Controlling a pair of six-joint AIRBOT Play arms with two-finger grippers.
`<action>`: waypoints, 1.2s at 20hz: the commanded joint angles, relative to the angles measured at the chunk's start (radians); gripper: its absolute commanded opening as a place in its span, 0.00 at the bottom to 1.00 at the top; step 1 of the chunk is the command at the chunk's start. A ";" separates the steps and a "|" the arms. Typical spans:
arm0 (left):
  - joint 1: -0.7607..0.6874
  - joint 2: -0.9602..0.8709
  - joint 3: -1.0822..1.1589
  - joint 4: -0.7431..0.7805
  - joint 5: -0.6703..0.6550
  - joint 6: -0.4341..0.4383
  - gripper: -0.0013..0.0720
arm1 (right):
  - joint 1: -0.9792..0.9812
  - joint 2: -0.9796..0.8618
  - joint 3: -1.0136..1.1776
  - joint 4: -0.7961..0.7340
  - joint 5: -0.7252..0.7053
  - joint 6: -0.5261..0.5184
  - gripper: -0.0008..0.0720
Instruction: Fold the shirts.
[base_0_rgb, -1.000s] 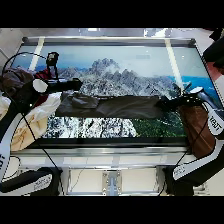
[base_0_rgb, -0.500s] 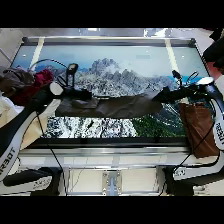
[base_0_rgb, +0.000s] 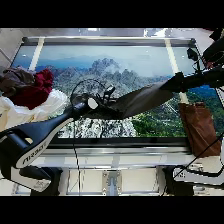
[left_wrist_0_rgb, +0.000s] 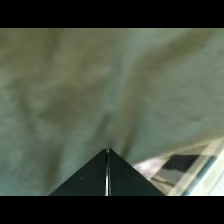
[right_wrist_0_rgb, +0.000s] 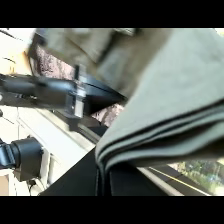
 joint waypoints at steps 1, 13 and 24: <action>-0.056 -0.028 0.020 -0.124 0.066 0.059 0.04 | 0.000 0.010 0.072 -0.003 0.019 0.049 0.02; 0.391 0.377 0.067 0.103 -0.012 0.060 0.04 | 0.476 -0.044 0.120 -0.095 -0.443 0.093 0.02; 0.816 0.651 0.067 0.103 -0.194 0.060 0.04 | 0.972 -0.370 0.132 0.066 -1.194 0.144 0.70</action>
